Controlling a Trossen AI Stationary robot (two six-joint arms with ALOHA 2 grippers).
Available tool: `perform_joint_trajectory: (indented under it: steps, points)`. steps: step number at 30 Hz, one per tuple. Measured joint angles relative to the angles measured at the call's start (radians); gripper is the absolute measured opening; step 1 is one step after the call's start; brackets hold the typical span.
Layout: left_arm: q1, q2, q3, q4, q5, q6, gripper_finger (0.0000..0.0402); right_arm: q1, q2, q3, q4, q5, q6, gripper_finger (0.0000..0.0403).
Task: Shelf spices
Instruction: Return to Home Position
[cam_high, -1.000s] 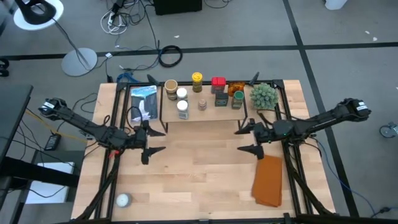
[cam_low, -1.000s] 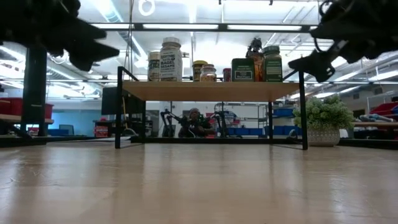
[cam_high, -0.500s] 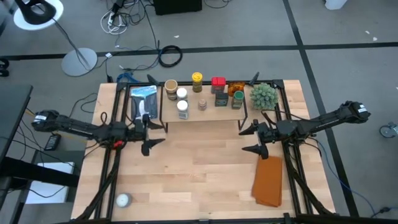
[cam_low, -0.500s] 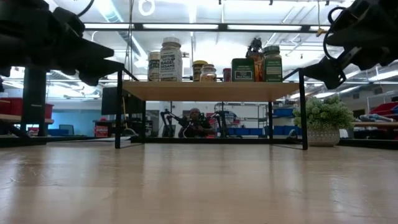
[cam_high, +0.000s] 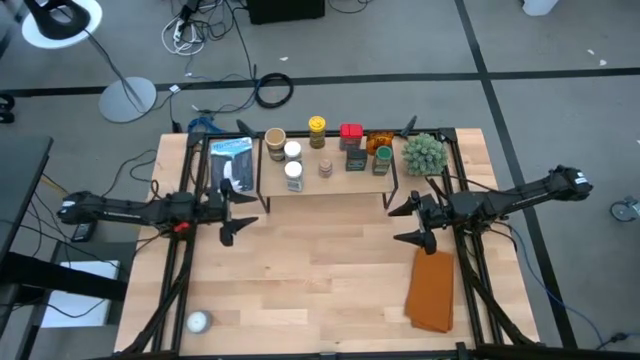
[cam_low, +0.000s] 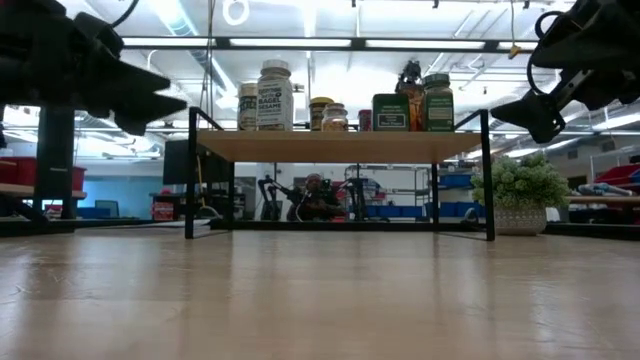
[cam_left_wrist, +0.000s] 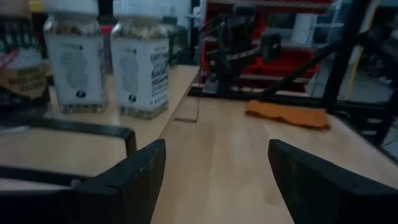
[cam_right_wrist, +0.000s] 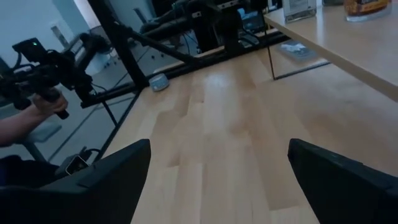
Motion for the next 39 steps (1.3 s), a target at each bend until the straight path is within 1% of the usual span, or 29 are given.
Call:
perform_joint_trajectory:
  steps: [4, 8, 12, 17, 24, 29, 36, 39]
  points:
    - [0.000, -0.149, 0.000, -0.099, 0.048, 0.024, 0.0288, 0.000, -0.031, 0.000, -0.008, 0.000, -0.004, 0.0380]
    - [0.005, -0.299, -0.001, -0.249, 0.054, 0.028, 0.0288, 0.000, -0.054, 0.000, -0.022, -0.001, -0.004, 0.0380]
    - [0.023, -0.293, -0.001, -0.259, 0.060, 0.024, 0.0288, 0.001, -0.070, 0.000, -0.062, -0.005, 0.005, 0.0380]
    - [0.044, -0.298, -0.001, -0.261, 0.059, 0.048, 0.0288, 0.001, -0.076, 0.000, -0.070, -0.008, -0.001, 0.0380]
    - [0.047, -0.290, -0.001, -0.263, 0.059, 0.032, 0.0288, 0.000, -0.092, 0.000, -0.124, -0.008, -0.007, 0.0380]
    - [0.047, -0.287, -0.001, -0.258, 0.059, 0.024, 0.0288, 0.000, -0.155, 0.000, -0.187, -0.008, -0.017, 0.0380]
    - [0.047, -0.286, -0.001, -0.195, 0.056, 0.023, 0.0288, 0.000, -0.249, 0.000, -0.320, 0.003, -0.117, 0.0380]
    - [0.047, -0.286, -0.001, -0.194, 0.056, 0.023, 0.0288, 0.000, -0.282, 0.000, -0.357, 0.004, -0.124, 0.0380]
